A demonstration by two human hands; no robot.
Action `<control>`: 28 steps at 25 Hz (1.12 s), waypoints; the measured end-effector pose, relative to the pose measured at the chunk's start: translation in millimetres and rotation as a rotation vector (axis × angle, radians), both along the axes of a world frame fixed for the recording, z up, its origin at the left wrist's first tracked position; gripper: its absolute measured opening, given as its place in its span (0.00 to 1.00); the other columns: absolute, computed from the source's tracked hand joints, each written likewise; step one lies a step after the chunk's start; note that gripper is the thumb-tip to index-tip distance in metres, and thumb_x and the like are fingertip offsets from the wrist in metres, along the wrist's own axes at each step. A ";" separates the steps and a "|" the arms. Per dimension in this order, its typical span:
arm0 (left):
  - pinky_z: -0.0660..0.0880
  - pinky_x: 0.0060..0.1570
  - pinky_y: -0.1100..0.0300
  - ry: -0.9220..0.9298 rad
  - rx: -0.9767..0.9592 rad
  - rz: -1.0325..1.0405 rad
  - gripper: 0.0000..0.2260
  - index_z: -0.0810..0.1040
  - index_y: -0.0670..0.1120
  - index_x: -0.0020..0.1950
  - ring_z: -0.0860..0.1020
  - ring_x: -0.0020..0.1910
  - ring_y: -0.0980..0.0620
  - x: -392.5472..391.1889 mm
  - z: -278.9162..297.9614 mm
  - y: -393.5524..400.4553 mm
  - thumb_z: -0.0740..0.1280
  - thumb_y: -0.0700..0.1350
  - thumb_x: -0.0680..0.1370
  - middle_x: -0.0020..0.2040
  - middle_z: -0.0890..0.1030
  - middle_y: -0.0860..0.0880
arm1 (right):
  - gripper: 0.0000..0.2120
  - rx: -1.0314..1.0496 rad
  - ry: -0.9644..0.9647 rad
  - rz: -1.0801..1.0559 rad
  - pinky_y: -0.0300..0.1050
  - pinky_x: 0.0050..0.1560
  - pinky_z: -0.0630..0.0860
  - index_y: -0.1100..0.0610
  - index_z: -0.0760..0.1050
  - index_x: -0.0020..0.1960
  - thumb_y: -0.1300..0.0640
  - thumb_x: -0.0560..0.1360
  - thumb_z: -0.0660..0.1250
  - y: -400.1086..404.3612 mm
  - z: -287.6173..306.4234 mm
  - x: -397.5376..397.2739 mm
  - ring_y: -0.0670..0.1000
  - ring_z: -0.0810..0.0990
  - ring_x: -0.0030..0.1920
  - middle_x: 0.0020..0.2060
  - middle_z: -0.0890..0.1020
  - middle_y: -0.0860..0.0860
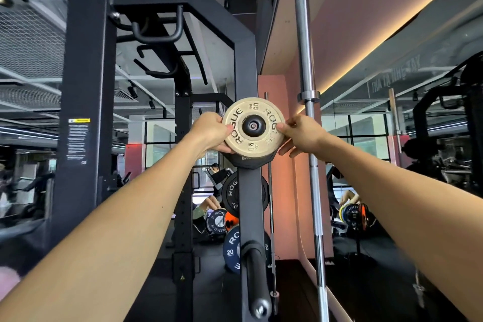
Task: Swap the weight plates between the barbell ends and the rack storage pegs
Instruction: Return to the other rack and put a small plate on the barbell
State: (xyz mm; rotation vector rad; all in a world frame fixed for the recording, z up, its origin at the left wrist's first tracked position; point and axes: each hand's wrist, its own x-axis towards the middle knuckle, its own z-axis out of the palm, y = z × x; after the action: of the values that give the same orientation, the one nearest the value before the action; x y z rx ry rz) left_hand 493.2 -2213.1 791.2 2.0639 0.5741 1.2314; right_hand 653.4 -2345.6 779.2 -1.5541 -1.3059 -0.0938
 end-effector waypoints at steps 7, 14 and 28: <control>0.83 0.40 0.50 0.031 -0.003 0.086 0.04 0.73 0.43 0.46 0.85 0.37 0.44 -82.7 -29.1 -54.9 0.64 0.39 0.81 0.45 0.83 0.39 | 0.11 -0.022 0.029 0.086 0.43 0.27 0.75 0.63 0.67 0.56 0.55 0.82 0.59 -50.3 -33.9 -69.4 0.54 0.80 0.30 0.38 0.81 0.58; 0.83 0.37 0.53 0.034 -0.009 0.208 0.04 0.72 0.43 0.46 0.85 0.36 0.47 -211.8 -34.3 -66.4 0.64 0.39 0.81 0.47 0.83 0.38 | 0.08 -0.050 -0.008 0.228 0.40 0.25 0.75 0.59 0.66 0.49 0.54 0.81 0.61 -37.8 -33.4 -177.1 0.52 0.80 0.28 0.37 0.81 0.56; 0.83 0.39 0.49 0.118 0.002 0.409 0.02 0.71 0.42 0.51 0.85 0.40 0.45 -508.6 -42.0 0.0 0.63 0.37 0.81 0.52 0.81 0.38 | 0.08 -0.022 -0.016 0.484 0.41 0.26 0.75 0.58 0.67 0.46 0.55 0.81 0.62 77.0 -53.5 -447.0 0.49 0.78 0.24 0.31 0.82 0.51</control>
State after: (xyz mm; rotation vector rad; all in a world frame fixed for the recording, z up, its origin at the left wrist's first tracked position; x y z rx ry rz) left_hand -15.5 -2213.0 749.2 2.0947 1.0921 1.3347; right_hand 206.3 -2268.7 725.7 -1.2177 -1.6636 0.2149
